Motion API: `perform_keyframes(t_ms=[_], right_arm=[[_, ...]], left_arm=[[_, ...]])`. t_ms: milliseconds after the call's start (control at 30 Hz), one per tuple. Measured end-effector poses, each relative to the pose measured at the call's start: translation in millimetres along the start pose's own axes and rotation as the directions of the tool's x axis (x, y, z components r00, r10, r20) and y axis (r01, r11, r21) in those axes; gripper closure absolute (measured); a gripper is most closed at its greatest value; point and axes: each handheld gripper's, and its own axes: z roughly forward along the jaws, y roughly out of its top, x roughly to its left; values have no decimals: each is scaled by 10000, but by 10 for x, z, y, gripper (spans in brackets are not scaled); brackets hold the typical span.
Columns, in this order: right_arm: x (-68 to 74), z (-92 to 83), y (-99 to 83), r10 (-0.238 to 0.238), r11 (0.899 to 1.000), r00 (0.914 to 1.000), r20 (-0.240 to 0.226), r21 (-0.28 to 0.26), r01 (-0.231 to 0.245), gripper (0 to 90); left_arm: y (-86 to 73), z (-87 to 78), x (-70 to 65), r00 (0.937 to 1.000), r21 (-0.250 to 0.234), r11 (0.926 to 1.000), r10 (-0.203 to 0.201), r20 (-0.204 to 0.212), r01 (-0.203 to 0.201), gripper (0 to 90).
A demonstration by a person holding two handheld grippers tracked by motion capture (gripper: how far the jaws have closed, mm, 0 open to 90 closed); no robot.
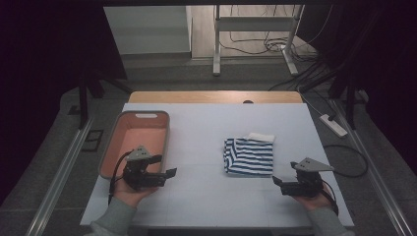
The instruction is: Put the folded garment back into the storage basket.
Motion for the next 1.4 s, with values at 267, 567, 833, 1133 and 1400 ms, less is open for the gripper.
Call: perform_keyframes(t_ms=[267,567,833,1133,1400], right_arm=[[2,1,0,-7,10000,10000,4,10,7,120],[2,7,-2,-14,10000,10000,-5,47,14,120],[2,11,-5,-36,10000,10000,-16,85,36,120],[5,16,-7,-45,9999,10000,-18,116,45,120],[4,16,-8,-47,9999,10000,-9,110,47,121]], left_arm=[[82,67,-70,9995,93,9997,237,200,-239,211],[174,177,-123,9987,182,9992,350,369,-357,207],[235,262,-146,9985,279,9989,370,410,-381,188],[292,341,-166,9979,325,9987,368,538,-386,168],[345,404,-194,9979,363,9982,461,454,-477,163]])
